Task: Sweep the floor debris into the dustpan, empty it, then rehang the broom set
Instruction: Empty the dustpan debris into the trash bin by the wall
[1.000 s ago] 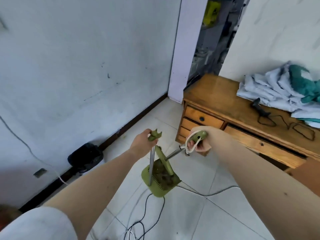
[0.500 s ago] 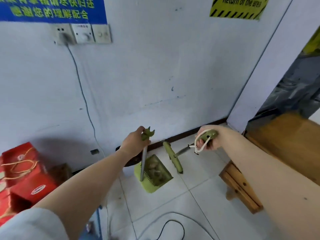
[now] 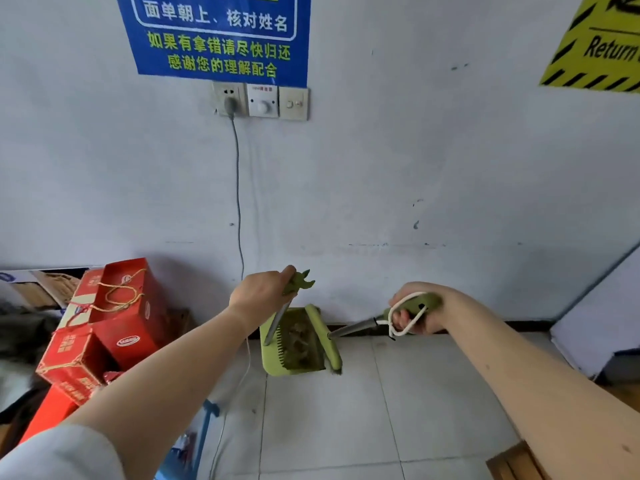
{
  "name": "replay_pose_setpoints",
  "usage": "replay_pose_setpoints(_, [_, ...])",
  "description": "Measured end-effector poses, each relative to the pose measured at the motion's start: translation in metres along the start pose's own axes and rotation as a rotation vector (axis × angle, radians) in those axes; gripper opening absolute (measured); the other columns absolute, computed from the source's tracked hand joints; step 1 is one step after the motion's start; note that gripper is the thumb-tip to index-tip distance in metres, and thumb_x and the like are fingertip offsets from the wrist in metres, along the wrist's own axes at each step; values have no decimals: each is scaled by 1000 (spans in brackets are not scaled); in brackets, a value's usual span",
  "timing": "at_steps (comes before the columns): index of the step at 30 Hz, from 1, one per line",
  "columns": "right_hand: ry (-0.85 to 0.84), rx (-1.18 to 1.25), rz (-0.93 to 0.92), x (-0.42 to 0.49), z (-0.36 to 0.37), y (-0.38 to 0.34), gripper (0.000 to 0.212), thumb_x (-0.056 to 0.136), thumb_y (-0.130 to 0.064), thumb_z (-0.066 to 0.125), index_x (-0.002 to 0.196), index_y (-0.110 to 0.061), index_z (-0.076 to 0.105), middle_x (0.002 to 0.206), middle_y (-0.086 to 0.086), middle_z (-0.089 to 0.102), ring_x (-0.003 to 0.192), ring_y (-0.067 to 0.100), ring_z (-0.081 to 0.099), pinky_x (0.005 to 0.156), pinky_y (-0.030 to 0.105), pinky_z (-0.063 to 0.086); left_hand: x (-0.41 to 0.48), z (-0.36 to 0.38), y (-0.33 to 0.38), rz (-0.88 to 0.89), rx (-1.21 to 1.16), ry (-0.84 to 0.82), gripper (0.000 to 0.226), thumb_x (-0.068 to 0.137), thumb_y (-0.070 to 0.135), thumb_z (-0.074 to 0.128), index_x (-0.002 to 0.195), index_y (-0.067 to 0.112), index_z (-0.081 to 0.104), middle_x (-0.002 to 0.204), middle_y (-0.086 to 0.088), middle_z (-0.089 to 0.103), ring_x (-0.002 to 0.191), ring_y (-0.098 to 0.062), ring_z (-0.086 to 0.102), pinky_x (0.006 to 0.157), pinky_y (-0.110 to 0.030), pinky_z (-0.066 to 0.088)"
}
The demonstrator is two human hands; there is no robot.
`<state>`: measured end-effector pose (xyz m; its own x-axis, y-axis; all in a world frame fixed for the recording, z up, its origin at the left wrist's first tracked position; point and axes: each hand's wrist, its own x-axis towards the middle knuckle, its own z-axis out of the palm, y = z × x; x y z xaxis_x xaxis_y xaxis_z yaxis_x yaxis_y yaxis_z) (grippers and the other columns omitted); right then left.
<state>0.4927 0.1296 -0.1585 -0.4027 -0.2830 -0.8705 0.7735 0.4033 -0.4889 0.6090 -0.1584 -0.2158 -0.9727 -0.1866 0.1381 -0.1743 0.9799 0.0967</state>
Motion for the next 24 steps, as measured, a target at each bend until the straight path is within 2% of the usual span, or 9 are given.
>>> replay_pose_setpoints(2, [9,-39,-3,6,-5,-8,25,92,-7,48,76,9,57,56,16,56,36,16,54,36,17,47,11,0,-2,20,21,-1,26,94,47,49,104,26,40,76,4,59,63,-23,57,48,-33,48])
replay_pose_setpoints(5, [31,-99,-17,17,-10,-15,18,93,-7,48,81,6,53,55,14,57,36,16,54,35,17,46,27,-3,-10,14,26,15,25,94,48,48,102,26,39,77,4,59,65,-24,57,45,-31,44])
replay_pose_setpoints(7, [44,-106,-26,23,-14,-21,16,92,-6,49,81,5,53,56,15,57,38,16,55,35,18,46,37,-3,-15,20,57,29,25,94,48,47,103,25,40,77,4,58,65,-25,57,44,-29,40])
replay_pose_setpoints(12, [75,-116,-20,39,-22,-33,16,89,-7,49,81,5,54,59,18,59,38,17,56,35,18,47,61,5,-13,162,200,-17,30,97,48,42,109,21,38,83,-2,59,68,-30,59,51,-33,44])
replay_pose_setpoints(15, [109,-134,-20,49,-26,-35,19,91,-8,46,82,6,54,55,18,60,36,16,55,34,18,47,67,16,-8,243,278,-23,29,99,42,40,114,18,39,84,-5,57,61,-28,51,51,-34,39])
replay_pose_setpoints(19, [130,-85,-13,54,-32,-32,22,92,-9,46,78,6,55,53,17,59,34,15,56,33,18,46,68,34,1,303,340,-74,27,97,28,49,119,14,42,86,-6,58,61,-29,53,50,-34,39])
replay_pose_setpoints(21, [137,-65,-15,53,-34,-28,23,92,-9,46,77,5,55,53,16,58,34,15,55,33,18,46,67,41,7,349,369,-109,36,89,17,59,121,15,42,87,-4,59,62,-29,55,49,-35,43])
replay_pose_setpoints(24, [145,-51,-22,51,-40,-22,26,92,-8,45,72,5,55,51,13,57,33,14,55,33,17,45,69,45,11,425,439,-128,42,85,14,64,122,16,45,91,-1,60,70,-26,62,48,-32,36])
